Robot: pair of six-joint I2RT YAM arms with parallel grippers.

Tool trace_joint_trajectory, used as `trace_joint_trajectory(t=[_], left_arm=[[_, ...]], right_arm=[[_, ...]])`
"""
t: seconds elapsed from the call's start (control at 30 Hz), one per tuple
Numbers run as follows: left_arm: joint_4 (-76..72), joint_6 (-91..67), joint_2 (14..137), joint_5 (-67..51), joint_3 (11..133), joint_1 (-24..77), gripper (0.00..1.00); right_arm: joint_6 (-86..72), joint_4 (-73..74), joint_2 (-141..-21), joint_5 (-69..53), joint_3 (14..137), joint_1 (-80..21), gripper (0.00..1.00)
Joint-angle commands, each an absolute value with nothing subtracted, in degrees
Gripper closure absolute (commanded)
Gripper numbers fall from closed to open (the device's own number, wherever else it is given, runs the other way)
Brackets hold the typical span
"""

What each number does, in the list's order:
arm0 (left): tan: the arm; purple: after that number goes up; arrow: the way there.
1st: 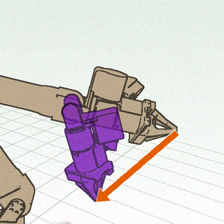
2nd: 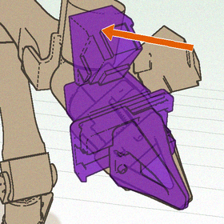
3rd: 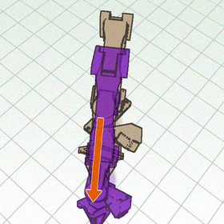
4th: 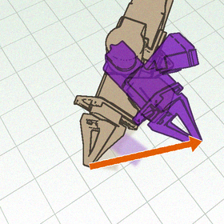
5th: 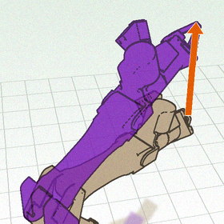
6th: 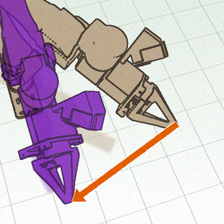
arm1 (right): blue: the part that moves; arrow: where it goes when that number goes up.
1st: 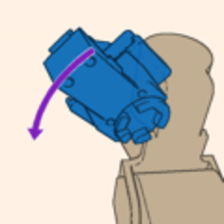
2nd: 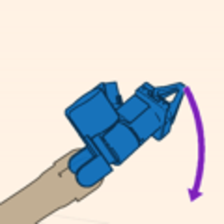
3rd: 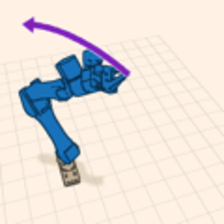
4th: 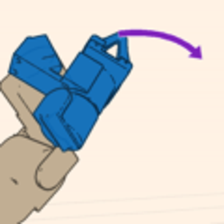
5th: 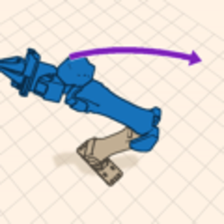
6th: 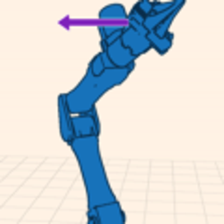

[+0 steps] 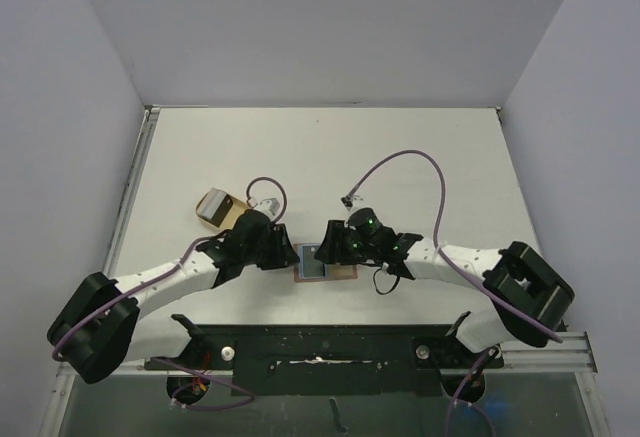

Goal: Put the credit cards into the card holder
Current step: Insert the credit card into the card holder, then pick up the credit card from the storage box.

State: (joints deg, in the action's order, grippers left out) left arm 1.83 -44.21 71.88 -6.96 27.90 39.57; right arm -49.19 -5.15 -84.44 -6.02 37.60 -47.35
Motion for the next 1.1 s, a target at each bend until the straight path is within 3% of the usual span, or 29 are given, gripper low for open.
trace_joint_trajectory(t=[0.0, 0.03, 0.1, 0.43, 1.07], left_arm=[[9.6, -38.4, 68.2, 0.8, 36.6, 38.9, 0.62], [11.3, -37.2, 68.0, 2.2, 38.0, 38.6, 0.56], [14.6, -34.7, 67.9, 5.1, 41.3, 38.1, 0.53], [26.1, -16.6, 68.8, 16.2, 52.9, 28.0, 0.52], [23.4, -0.7, 85.6, 27.5, 60.9, 18.7, 0.51]], right_arm=[[-46.5, -1.5, -77.9, -2.2, 38.3, -47.7, 0.52], [-46.2, -0.9, -76.7, -1.6, 38.1, -47.7, 0.51], [-45.9, 0.3, -74.6, -0.3, 37.7, -47.7, 0.50], [-45.1, 2.9, -66.2, 3.2, 35.4, -47.5, 0.48], [-45.1, 3.8, -63.5, 4.4, 35.2, -47.2, 0.48]])
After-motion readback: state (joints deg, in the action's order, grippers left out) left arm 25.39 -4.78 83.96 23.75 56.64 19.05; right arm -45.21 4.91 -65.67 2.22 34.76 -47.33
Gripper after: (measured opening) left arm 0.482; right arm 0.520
